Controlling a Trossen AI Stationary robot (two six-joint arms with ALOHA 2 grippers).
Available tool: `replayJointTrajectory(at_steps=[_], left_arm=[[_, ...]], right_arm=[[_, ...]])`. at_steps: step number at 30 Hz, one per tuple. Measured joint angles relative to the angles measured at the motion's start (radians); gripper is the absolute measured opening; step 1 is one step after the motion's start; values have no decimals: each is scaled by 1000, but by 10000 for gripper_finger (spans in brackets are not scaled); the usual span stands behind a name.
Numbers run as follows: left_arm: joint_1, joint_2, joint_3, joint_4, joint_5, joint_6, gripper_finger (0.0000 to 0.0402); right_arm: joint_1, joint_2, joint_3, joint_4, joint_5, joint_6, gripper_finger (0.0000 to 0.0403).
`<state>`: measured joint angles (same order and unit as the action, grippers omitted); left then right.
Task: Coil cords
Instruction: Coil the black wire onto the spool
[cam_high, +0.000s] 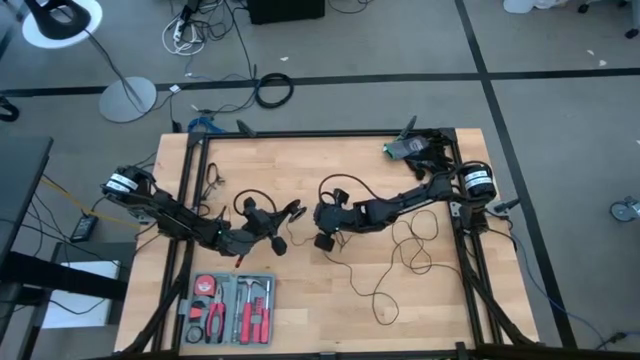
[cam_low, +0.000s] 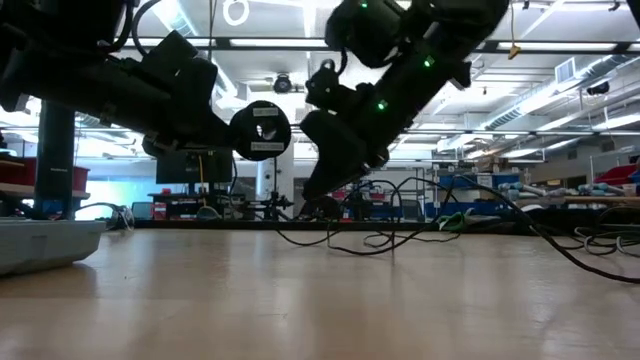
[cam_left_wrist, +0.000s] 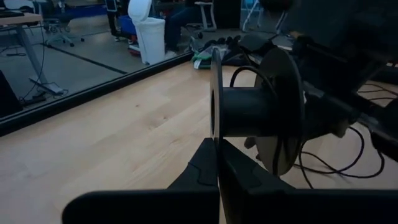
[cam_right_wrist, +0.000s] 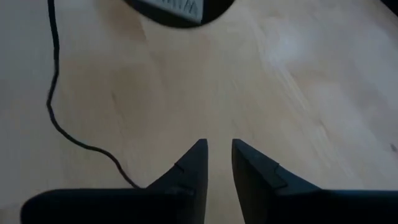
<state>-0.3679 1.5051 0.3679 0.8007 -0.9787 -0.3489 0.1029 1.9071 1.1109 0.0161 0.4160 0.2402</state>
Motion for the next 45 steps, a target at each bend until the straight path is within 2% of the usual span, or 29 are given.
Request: replayJointTrajectory(at_steps=[4, 7, 12, 14, 19, 23, 29, 36, 41, 45], left_arm=[[0, 0, 0, -13, 0, -20, 0], [0, 0, 0, -20, 0, -25, 0], [0, 0, -1, -10, 0, -25, 0], [0, 0, 0, -1, 0, -24, 0], [1, 0, 0, 22, 0, -12, 0], [1, 0, 0, 26, 0, 3, 0], [1, 0, 0, 17, -1, 4, 0], [1, 0, 0, 22, -1, 7, 0], [1, 0, 0, 25, -1, 8, 0], [1, 0, 0, 26, 0, 8, 0]], right_arm=[[7, -33, -114, 176, 1, -18, 67], [7, -74, -230, 377, -2, -29, 67], [-5, -97, -422, 855, -85, 14, 68], [-8, -71, -448, 957, -136, 26, 68], [9, 28, -384, 957, -207, 21, 74], [17, 102, -290, 956, -215, 20, 88], [18, 198, -174, 941, -385, -11, 116], [26, 228, -86, 706, -340, -81, 132], [26, 227, -69, 698, -332, -107, 129], [26, 227, -65, 658, -331, -100, 110]])
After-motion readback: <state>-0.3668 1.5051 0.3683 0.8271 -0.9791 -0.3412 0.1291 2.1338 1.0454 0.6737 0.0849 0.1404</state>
